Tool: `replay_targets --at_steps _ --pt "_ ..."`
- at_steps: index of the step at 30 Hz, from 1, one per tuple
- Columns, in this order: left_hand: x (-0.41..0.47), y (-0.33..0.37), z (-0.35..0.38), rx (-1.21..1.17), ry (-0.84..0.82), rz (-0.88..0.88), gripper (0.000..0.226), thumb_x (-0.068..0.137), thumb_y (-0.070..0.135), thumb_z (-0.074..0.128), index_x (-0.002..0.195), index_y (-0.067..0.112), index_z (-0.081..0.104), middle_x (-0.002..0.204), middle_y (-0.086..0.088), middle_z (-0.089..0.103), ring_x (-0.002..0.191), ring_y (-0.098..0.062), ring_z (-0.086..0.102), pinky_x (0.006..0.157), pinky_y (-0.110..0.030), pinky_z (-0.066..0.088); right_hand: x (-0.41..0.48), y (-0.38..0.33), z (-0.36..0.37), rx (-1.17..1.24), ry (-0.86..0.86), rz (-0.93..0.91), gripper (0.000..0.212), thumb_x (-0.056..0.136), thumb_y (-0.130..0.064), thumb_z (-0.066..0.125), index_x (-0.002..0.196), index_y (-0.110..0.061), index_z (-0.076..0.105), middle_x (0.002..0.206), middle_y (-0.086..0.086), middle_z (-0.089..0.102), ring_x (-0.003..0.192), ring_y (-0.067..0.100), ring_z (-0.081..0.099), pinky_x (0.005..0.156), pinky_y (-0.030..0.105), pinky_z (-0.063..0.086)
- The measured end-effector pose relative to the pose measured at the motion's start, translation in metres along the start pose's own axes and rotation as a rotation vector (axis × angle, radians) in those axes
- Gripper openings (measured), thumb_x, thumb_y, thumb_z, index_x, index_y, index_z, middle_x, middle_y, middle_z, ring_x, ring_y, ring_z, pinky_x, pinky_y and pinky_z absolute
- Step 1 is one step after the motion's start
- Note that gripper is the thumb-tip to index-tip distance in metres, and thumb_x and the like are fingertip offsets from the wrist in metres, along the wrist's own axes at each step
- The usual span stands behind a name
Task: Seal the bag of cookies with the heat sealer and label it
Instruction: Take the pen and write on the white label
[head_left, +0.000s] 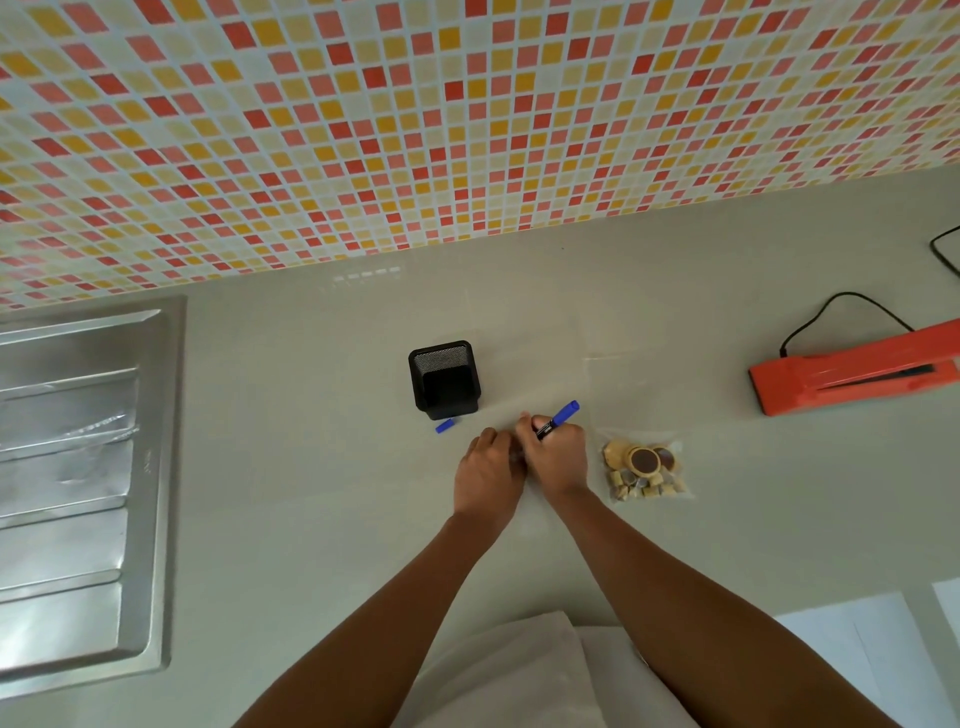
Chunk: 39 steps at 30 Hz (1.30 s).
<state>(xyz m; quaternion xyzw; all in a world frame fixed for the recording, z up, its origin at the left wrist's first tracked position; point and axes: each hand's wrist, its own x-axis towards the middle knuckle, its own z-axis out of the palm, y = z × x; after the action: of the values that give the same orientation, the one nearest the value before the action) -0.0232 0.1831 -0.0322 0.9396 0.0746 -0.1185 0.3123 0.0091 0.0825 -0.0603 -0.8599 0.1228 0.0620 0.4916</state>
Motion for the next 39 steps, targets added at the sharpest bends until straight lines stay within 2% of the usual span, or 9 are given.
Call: replay_targets --at_steps 3,9,19,27,29,32,35,39 --pt "0.0007 0.0023 -0.0003 0.001 0.003 -0.029 0.008 0.089 0.014 0.059 0.093 0.008 0.064 0.094 -0.01 0.063 0.086 -0.027 0.061 0.073 -0.033 0.048 0.0004 -0.0002 -0.0012 -0.002 -0.026 0.008 0.052 0.092 -0.021 0.064 0.047 -0.019 0.037 0.041 -0.005 0.034 0.04 0.012 0.032 0.047 0.03 0.031" --pt "0.0031 0.0039 -0.0019 -0.001 -0.019 -0.053 0.009 0.091 0.013 0.056 0.095 0.008 0.063 0.097 -0.01 0.063 0.089 -0.025 0.06 0.076 -0.031 0.047 -0.0012 0.0018 -0.0003 0.018 -0.04 0.045 0.048 0.092 -0.025 0.062 0.052 -0.006 0.044 0.044 0.003 0.041 0.042 0.014 0.036 0.047 0.039 0.038" --pt "0.0039 0.0057 -0.0046 0.003 -0.029 -0.067 0.011 0.092 0.016 0.058 0.098 0.008 0.063 0.099 -0.008 0.063 0.09 -0.024 0.061 0.075 -0.029 0.046 -0.0009 0.0038 -0.0012 -0.01 -0.037 0.051 0.046 0.093 -0.028 0.062 0.056 -0.002 0.052 0.049 0.014 0.051 0.044 0.016 0.041 0.048 0.041 0.042" --pt "0.0038 0.0072 -0.0045 0.012 -0.023 -0.07 0.011 0.093 0.017 0.057 0.098 0.009 0.063 0.1 -0.009 0.064 0.09 -0.023 0.061 0.077 -0.031 0.049 -0.0017 -0.0013 -0.0053 -0.028 -0.058 0.014 0.049 0.094 -0.019 0.062 0.05 -0.021 0.042 0.043 -0.007 0.04 0.04 0.008 0.035 0.046 0.022 0.031" --pt "0.0034 0.0077 -0.0045 0.012 -0.02 -0.071 0.011 0.093 0.017 0.057 0.098 0.009 0.063 0.1 -0.008 0.064 0.09 -0.023 0.061 0.077 -0.03 0.048 -0.0017 -0.001 -0.0056 -0.022 -0.052 0.01 0.051 0.094 -0.018 0.062 0.048 -0.021 0.039 0.042 -0.006 0.039 0.04 0.009 0.036 0.045 0.022 0.029" --pt "0.0038 0.0068 -0.0046 0.019 -0.019 -0.076 0.012 0.092 0.017 0.056 0.096 0.008 0.063 0.099 -0.009 0.064 0.09 -0.025 0.061 0.075 -0.03 0.046 -0.0024 0.0009 -0.0054 -0.041 -0.043 0.002 0.047 0.093 -0.021 0.061 0.05 -0.012 0.044 0.044 0.003 0.043 0.043 0.009 0.035 0.047 0.03 0.033" --pt "0.0045 0.0067 -0.005 0.019 -0.016 -0.08 0.012 0.091 0.016 0.056 0.096 0.008 0.063 0.099 -0.009 0.064 0.09 -0.025 0.062 0.075 -0.03 0.047 -0.0034 0.0013 -0.0053 -0.063 -0.034 -0.014 0.048 0.093 -0.019 0.061 0.05 -0.018 0.04 0.043 -0.004 0.039 0.042 0.008 0.033 0.045 0.02 0.028" --pt "0.0042 0.0085 -0.005 0.028 -0.024 -0.081 0.014 0.093 0.019 0.056 0.098 0.009 0.063 0.101 -0.008 0.064 0.091 -0.023 0.062 0.076 -0.029 0.047 -0.0027 0.0016 -0.0052 -0.061 -0.015 0.004 0.046 0.093 -0.019 0.062 0.051 -0.017 0.043 0.044 -0.003 0.041 0.042 0.009 0.033 0.045 0.02 0.028"
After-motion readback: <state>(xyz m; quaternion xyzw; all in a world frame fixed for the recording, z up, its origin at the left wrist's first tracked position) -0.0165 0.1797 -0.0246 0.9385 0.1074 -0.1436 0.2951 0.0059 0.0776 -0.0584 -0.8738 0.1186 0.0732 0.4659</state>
